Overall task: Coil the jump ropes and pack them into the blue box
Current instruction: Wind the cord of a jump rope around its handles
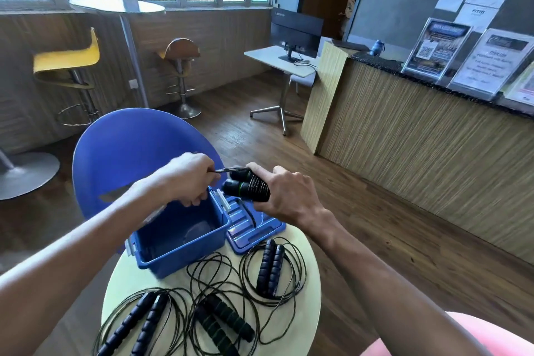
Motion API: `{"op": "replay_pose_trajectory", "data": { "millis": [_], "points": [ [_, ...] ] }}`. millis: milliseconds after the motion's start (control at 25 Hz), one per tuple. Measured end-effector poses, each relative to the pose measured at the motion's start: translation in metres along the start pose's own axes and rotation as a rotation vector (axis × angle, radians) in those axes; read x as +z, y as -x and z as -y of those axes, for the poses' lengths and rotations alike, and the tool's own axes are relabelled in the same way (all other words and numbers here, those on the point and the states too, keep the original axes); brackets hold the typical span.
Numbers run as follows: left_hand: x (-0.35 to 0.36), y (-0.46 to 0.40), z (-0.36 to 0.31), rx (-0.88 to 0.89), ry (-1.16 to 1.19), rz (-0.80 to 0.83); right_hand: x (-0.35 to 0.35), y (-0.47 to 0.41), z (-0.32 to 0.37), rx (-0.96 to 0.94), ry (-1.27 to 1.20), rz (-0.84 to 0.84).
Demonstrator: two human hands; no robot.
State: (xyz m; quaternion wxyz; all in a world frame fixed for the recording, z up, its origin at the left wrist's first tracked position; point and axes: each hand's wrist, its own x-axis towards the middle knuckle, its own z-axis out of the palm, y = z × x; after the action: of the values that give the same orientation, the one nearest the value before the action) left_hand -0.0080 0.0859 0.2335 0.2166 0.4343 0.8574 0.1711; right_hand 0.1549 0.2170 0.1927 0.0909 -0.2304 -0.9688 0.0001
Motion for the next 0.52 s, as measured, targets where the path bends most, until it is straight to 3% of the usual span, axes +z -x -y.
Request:
{"op": "replay_pose_trajectory", "data": {
  "millis": [120, 240, 320, 440, 520],
  "points": [
    [0.012, -0.004, 0.015, 0.113, 0.478, 0.220, 0.001, 0.000, -0.001, 0.057, 0.010, -0.041],
    [0.020, 0.005, 0.010, 0.231, 0.716, 0.240, 0.002, 0.000, -0.005, 0.102, 0.016, -0.053],
    [0.024, 0.007, 0.003, 0.244, 0.704, 0.187, 0.003, 0.002, -0.007, 0.122, 0.015, -0.077],
    [0.039, 0.008, -0.007, 0.296, 0.411, 0.070, 0.004, 0.002, -0.008, 0.148, -0.016, -0.115],
    [0.047, 0.009, -0.014, 0.275, 0.377, 0.094, 0.006, 0.002, -0.007, 0.150, -0.030, -0.116]
  ]
}}
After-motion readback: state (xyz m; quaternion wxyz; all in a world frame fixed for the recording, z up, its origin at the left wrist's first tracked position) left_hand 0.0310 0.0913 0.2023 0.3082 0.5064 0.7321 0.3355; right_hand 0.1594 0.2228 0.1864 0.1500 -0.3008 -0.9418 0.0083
